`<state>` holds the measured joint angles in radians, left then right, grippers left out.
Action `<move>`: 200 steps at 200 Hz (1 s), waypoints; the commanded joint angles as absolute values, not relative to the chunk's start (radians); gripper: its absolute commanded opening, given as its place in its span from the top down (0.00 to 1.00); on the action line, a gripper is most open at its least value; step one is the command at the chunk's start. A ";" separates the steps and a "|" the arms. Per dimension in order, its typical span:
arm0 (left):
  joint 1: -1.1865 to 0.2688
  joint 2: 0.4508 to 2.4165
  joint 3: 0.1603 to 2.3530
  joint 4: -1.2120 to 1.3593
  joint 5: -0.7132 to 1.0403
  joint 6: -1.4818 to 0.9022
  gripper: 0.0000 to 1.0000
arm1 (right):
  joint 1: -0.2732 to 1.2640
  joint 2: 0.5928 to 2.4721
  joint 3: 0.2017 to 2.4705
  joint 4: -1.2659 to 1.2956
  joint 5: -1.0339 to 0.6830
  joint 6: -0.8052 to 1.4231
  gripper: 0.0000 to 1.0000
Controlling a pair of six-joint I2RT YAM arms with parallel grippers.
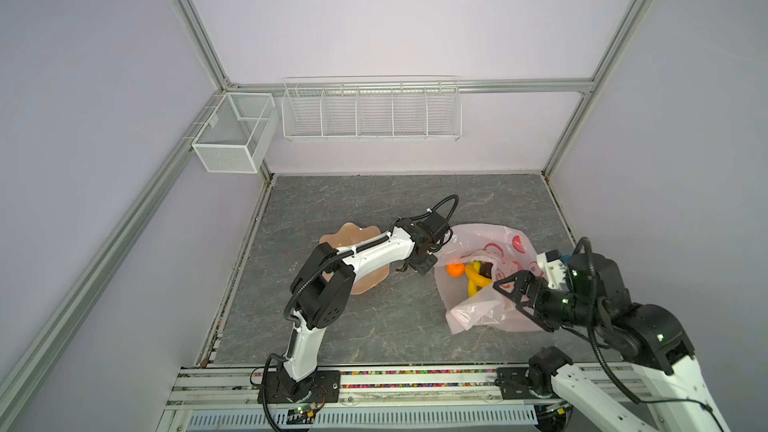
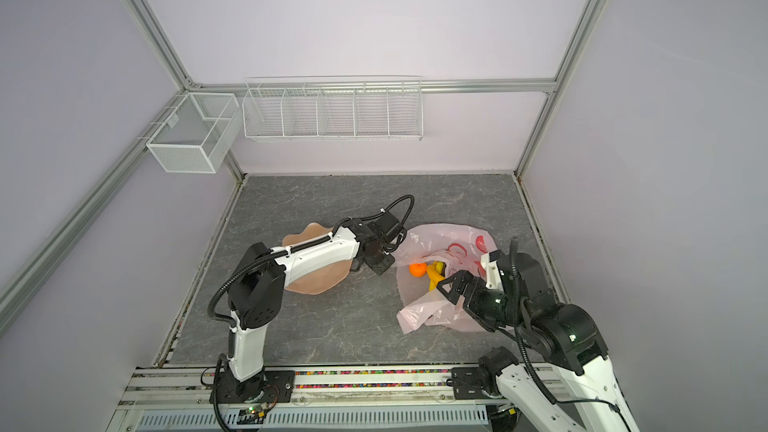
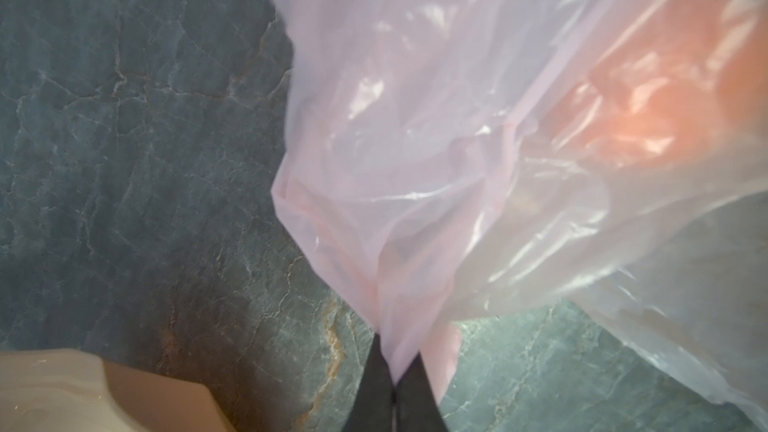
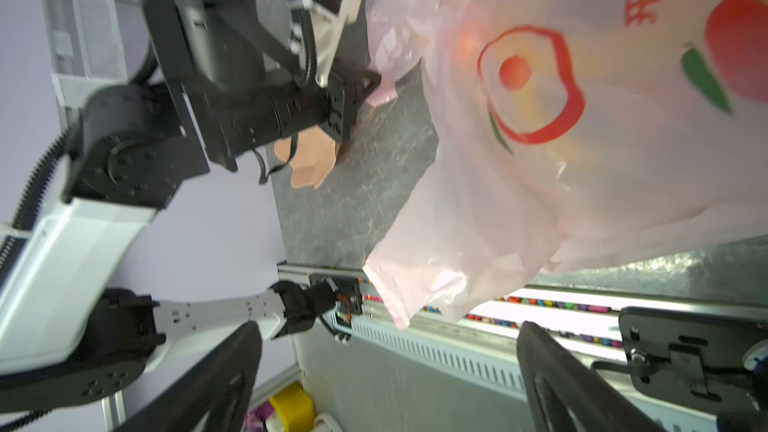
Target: Place the fruits into the plastic bag
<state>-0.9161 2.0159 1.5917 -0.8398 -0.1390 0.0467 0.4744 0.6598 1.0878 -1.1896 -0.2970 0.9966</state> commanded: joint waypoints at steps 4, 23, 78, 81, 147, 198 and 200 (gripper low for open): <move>-0.911 1.983 1.631 -0.876 -0.119 0.060 1.00 | 0.570 0.694 1.106 -1.220 -0.347 1.108 0.01; -0.911 1.976 1.638 -0.885 -0.105 0.060 1.00 | 0.675 0.724 1.108 -1.192 -0.270 1.197 0.03; -0.911 1.961 1.621 -0.891 -0.088 0.057 1.00 | 0.942 0.843 1.074 -1.126 -0.020 1.388 0.06; -0.911 1.961 1.618 -0.890 -0.087 0.058 1.00 | 0.954 0.852 1.073 -1.115 -0.011 1.397 0.06; -0.908 1.927 1.587 -0.900 -0.081 0.064 1.00 | 1.045 1.012 1.037 -1.045 0.170 1.509 0.13; -0.873 1.882 1.599 -0.948 -0.040 0.042 1.00 | 0.954 1.007 0.950 -1.050 0.243 1.550 0.66; -0.871 1.879 1.602 -0.954 -0.036 0.039 1.00 | 0.951 1.005 0.955 -1.047 0.245 1.545 0.68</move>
<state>-0.9009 1.9408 1.5974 -0.8928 -0.0757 0.0456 0.9867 1.0195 0.9817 -1.0496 0.1841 1.4704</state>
